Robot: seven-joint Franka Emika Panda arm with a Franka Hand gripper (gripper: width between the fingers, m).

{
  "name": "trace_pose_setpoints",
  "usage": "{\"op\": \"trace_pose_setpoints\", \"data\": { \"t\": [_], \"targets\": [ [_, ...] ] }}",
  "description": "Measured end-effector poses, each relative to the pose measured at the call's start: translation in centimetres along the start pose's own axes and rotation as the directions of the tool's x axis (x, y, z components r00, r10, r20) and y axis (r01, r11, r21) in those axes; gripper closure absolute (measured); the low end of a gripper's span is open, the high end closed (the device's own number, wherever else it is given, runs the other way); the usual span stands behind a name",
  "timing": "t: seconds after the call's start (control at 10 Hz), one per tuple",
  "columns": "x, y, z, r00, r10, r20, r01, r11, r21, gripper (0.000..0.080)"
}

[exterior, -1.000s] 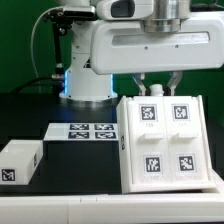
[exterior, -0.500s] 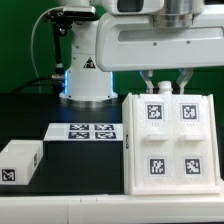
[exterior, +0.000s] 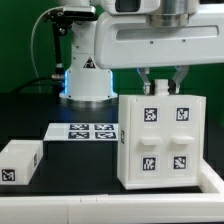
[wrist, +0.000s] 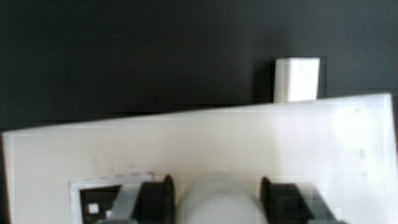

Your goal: Assemble cabinet

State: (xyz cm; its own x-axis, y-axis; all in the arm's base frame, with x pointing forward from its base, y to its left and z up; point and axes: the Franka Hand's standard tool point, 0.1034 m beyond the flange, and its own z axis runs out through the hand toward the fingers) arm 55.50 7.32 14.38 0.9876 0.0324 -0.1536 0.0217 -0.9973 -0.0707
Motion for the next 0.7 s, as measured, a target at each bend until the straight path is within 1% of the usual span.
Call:
{"op": "trace_pose_setpoints", "data": {
  "t": [0.3,0.7],
  "targets": [
    [0.9,-0.1,0.4,1.000,0.002,-0.002,-0.002,1.000,-0.006,0.0577],
    [3.7,-0.3,-0.1,0.999,0.041,-0.032,-0.041,0.999,-0.012,0.0577]
  ]
}}
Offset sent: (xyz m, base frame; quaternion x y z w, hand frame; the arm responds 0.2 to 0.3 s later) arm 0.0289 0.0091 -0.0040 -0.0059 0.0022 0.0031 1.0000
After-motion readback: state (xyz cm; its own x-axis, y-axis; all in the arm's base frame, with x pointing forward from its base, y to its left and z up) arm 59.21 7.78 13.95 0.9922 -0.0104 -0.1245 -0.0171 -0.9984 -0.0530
